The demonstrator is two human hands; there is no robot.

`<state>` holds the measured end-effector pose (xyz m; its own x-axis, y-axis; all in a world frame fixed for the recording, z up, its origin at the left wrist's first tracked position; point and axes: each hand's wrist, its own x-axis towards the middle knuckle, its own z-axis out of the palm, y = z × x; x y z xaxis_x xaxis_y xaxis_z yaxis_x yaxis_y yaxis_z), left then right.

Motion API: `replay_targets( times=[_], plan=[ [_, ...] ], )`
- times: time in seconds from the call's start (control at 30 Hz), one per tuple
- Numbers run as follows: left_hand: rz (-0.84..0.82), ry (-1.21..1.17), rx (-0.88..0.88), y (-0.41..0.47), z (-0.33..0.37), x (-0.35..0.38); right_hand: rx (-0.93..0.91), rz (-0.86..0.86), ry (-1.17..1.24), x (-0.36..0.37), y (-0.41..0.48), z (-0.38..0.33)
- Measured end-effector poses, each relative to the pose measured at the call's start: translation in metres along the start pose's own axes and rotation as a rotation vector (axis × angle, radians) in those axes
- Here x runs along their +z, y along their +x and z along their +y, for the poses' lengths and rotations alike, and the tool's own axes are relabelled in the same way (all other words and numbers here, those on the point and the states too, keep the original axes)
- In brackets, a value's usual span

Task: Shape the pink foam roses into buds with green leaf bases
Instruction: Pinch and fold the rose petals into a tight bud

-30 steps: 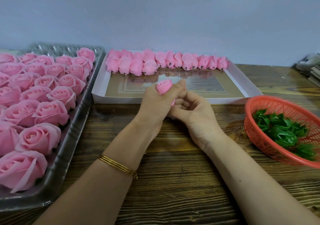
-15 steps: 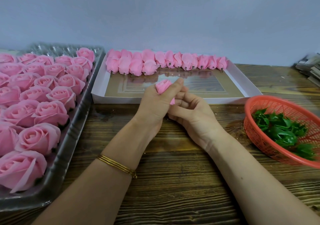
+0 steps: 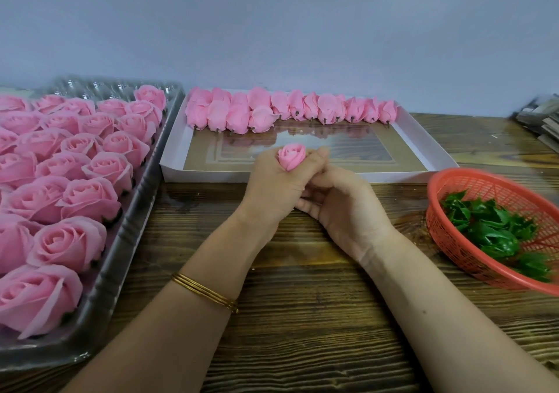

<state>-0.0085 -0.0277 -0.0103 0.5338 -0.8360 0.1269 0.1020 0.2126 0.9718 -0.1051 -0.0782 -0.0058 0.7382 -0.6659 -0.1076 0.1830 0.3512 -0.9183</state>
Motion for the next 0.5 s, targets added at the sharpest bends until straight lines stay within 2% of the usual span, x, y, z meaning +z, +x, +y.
replay_targets(
  times=[0.2, 0.4, 0.5],
  plan=[
    [0.177, 0.339, 0.223, 0.0029, -0.0027, -0.0019, -0.114, 0.126, 0.048, -0.0019, -0.0007, -0.0042],
    [0.051, 0.483, 0.264, -0.001, -0.0061, -0.0012, -0.148, 0.176, -0.023, 0.0015, -0.0011, -0.0014],
    [0.042, 0.506, 0.246, -0.0023, -0.0052, 0.0004, -0.161, 0.223, -0.025, 0.0042, -0.0019, -0.001]
  ],
)
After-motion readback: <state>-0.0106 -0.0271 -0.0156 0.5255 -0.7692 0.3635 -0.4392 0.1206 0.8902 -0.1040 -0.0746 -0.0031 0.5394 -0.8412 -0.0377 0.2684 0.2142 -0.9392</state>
